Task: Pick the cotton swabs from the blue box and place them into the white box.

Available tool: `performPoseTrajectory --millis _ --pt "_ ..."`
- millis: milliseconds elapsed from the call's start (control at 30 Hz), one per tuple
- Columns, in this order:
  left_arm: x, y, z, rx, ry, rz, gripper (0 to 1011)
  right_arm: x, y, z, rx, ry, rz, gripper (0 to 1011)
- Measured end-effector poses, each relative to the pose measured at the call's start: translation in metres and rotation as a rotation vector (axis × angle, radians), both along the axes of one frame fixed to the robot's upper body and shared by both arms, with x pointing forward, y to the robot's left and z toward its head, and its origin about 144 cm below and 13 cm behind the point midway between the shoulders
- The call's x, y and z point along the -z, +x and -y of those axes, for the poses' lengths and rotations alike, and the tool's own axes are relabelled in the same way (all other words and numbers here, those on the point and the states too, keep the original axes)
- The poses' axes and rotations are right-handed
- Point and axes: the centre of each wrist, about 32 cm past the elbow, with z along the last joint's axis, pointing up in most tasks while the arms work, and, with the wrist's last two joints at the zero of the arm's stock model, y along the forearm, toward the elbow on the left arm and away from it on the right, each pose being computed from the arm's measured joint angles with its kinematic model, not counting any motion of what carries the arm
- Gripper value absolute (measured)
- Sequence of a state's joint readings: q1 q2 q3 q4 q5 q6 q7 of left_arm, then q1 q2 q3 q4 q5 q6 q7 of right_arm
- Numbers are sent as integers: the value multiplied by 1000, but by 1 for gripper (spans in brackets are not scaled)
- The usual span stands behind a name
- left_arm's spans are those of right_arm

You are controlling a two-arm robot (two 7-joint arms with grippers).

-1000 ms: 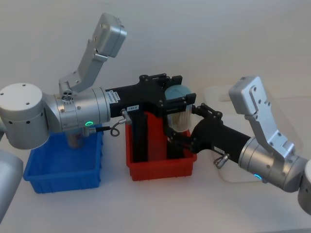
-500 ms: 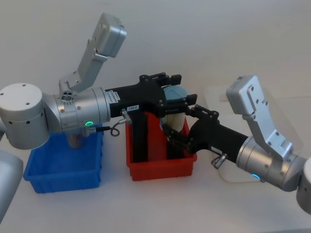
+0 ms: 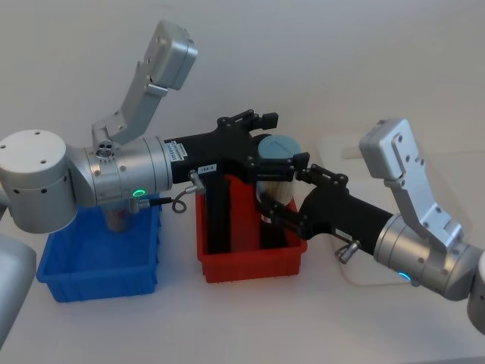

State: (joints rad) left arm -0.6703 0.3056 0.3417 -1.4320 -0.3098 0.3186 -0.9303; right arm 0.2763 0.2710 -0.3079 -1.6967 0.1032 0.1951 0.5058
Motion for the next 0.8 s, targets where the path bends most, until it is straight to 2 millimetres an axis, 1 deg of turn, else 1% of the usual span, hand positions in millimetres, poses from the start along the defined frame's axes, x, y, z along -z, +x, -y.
performPoseTrajectory --millis 300,700,800 --pt "0 0 0 0 0 0 1004 6 -1 8 49 8 -23 656" --pt "0 0 0 0 0 0 1004 19 -4 26 183 46 -47 657" --pt "0 0 0 0 0 0 1004 24 -6 33 236 63 -50 656"
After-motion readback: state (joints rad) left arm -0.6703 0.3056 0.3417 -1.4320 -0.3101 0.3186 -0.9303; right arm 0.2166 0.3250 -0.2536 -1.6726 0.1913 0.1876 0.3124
